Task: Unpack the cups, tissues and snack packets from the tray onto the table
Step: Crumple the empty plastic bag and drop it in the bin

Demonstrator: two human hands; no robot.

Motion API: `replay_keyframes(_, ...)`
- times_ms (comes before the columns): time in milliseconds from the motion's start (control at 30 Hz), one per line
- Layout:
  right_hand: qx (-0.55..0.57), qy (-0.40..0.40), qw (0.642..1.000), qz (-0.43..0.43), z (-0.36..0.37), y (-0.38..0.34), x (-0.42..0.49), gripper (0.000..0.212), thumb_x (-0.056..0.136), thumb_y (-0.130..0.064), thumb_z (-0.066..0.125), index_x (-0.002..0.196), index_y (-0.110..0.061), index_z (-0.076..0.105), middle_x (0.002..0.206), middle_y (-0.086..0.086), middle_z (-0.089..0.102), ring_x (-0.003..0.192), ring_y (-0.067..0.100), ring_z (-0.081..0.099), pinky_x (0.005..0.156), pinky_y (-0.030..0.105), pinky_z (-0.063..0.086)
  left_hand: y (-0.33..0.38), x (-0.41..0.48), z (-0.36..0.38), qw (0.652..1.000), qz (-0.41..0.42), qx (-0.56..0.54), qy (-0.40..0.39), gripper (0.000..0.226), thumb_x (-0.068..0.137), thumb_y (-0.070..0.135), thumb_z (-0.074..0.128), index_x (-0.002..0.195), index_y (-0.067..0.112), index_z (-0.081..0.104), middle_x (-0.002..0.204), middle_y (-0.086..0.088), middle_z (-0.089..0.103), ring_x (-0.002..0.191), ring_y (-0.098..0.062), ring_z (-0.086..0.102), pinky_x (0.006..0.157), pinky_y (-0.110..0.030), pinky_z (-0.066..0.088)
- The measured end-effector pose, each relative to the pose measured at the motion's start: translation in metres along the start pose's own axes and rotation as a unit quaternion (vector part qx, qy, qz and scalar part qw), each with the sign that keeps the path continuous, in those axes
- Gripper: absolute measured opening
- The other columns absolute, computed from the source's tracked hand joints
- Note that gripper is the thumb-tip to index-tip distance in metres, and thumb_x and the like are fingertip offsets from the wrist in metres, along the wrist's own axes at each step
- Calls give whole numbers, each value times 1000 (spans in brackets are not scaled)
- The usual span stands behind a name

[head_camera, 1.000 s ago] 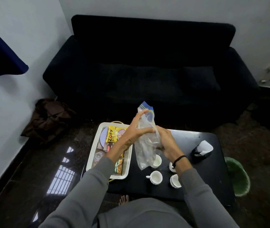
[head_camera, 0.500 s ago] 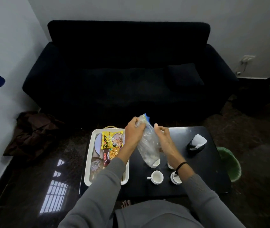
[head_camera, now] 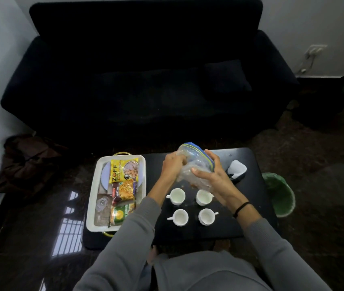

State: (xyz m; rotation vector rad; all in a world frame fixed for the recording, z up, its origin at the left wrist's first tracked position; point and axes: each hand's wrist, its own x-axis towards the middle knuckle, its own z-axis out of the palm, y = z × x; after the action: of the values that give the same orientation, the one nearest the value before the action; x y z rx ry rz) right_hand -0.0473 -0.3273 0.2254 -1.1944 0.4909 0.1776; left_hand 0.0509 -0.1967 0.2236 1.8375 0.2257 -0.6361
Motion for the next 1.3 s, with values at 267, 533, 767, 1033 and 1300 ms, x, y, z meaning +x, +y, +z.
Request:
replay_keyframes(267,43,6,998,47,-120,-11,6,82,68,-7,87,137,-38,54,127,9,71,111,27,73,79,39,61,13,9,128,980,-69,-132,-132,33,62,52,59,56,22,72,67,-2,70,68,-21,63,77,-36,50)
replay_keyframes(533,39,60,997,34,-222,-5,-3,60,75,-2,68,128,-30,67,117,9,75,102,20,73,79,38,62,8,7,237,990,-18,62,-127,32,73,57,64,86,28,66,85,9,71,80,-15,69,71,-31,54)
replay_keyframes(767,77,189,978,33,-305,35,-3,43,82,5,62,116,-18,76,107,12,79,91,19,75,78,32,62,-11,23,324,972,-5,141,-188,25,92,46,62,109,28,59,107,3,71,98,-13,69,94,-38,54)
replay_keyframes(1033,92,373,920,77,-401,92,7,16,86,2,64,85,-6,77,71,2,77,62,13,70,53,22,55,-57,46,418,940,19,194,-279,45,92,32,67,134,30,53,117,7,67,105,-11,64,82,-18,45)
replay_keyframes(1300,206,371,902,85,-473,138,40,41,90,-25,55,125,-6,60,108,16,70,90,30,69,77,52,60,-101,86,504,926,31,221,-305,35,92,21,71,126,20,64,100,8,69,80,6,62,63,3,42)
